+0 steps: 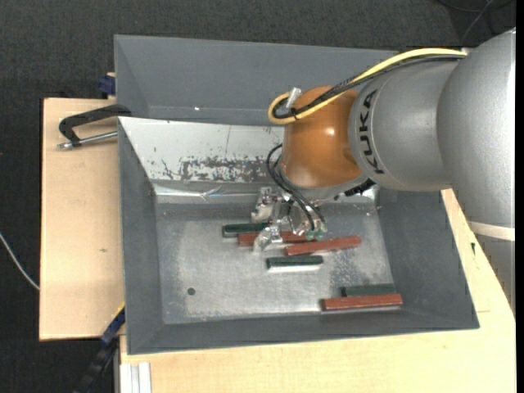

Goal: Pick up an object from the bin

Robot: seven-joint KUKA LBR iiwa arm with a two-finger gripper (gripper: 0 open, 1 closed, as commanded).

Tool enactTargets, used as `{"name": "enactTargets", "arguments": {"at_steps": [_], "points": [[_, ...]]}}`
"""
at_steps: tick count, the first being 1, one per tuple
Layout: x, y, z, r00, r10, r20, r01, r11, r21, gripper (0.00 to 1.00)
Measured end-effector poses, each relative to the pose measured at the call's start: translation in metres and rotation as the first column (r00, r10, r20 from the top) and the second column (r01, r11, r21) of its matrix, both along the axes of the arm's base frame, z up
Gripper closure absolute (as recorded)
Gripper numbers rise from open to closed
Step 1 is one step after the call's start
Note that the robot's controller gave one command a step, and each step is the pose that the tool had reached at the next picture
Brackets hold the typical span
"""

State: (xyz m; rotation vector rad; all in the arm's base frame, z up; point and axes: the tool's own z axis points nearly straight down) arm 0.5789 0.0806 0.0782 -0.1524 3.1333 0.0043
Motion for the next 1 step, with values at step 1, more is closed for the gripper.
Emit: {"name": "enactTargets", "arguments": {"at_steps": [1], "points": [[0.0000, 0.0000, 0.0000, 1.000, 0.000, 0.000, 0.000, 1.000, 0.000, 1.00]]}}
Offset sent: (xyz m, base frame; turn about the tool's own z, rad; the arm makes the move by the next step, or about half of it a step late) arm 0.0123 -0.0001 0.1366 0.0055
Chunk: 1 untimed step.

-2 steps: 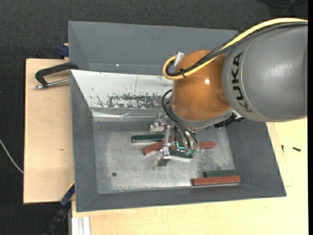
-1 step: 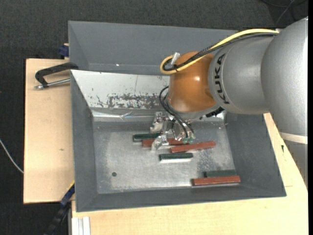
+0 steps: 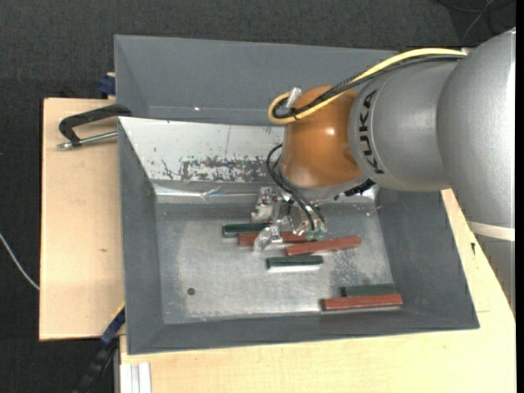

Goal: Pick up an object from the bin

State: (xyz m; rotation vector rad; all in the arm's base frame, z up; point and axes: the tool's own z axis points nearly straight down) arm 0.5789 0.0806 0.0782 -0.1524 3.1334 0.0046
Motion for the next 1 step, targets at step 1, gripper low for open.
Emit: {"name": "enactTargets", "arguments": {"at_steps": [1], "points": [[0.0136, 0.0009, 0.1379, 1.000, -0.006, 0.002, 0.006, 1.000, -0.001, 1.00]]}}
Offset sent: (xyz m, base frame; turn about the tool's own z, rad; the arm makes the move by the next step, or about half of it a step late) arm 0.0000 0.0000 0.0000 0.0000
